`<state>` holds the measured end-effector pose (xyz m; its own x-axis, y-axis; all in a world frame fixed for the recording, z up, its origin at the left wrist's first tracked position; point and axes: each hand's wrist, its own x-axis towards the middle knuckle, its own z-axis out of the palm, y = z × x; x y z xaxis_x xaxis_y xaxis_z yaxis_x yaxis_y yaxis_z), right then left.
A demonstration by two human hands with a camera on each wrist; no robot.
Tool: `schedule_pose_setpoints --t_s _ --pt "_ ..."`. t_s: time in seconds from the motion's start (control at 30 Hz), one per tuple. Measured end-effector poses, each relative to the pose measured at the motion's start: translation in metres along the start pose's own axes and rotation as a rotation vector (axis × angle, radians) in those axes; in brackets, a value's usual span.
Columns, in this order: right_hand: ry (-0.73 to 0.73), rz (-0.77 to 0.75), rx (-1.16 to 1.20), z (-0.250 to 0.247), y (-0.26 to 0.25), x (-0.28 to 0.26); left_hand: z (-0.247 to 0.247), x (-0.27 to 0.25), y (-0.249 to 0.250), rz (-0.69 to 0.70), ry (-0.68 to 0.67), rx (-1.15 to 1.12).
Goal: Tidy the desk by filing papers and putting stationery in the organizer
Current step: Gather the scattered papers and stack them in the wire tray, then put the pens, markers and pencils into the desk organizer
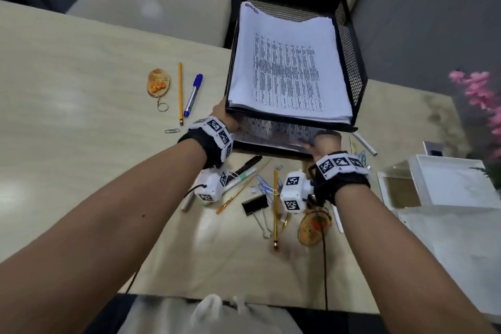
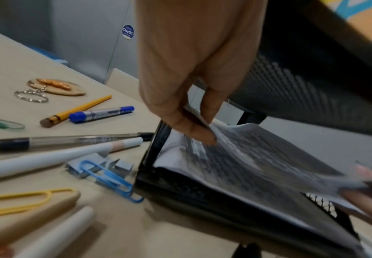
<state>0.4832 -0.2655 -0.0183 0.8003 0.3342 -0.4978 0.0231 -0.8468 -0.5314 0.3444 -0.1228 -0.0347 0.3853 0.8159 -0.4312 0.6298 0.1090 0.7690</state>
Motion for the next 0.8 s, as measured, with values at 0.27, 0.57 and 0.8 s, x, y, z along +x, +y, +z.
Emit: schedule_pose_setpoints --t_s 0.27,0.57,0.8 --pt "0.345 0.001 0.205 0.012 -0.002 -0.014 -0.027 -0.010 -0.021 0.223 0.033 0.228" --pt "-0.107 -0.623 -0.228 0.133 -0.055 -0.100 -0.117 -0.015 -0.091 0.091 0.143 0.044" --pt "-0.125 -0.575 -0.532 0.190 -0.097 -0.106 -0.161 -0.018 -0.144 -0.039 0.142 -0.005"
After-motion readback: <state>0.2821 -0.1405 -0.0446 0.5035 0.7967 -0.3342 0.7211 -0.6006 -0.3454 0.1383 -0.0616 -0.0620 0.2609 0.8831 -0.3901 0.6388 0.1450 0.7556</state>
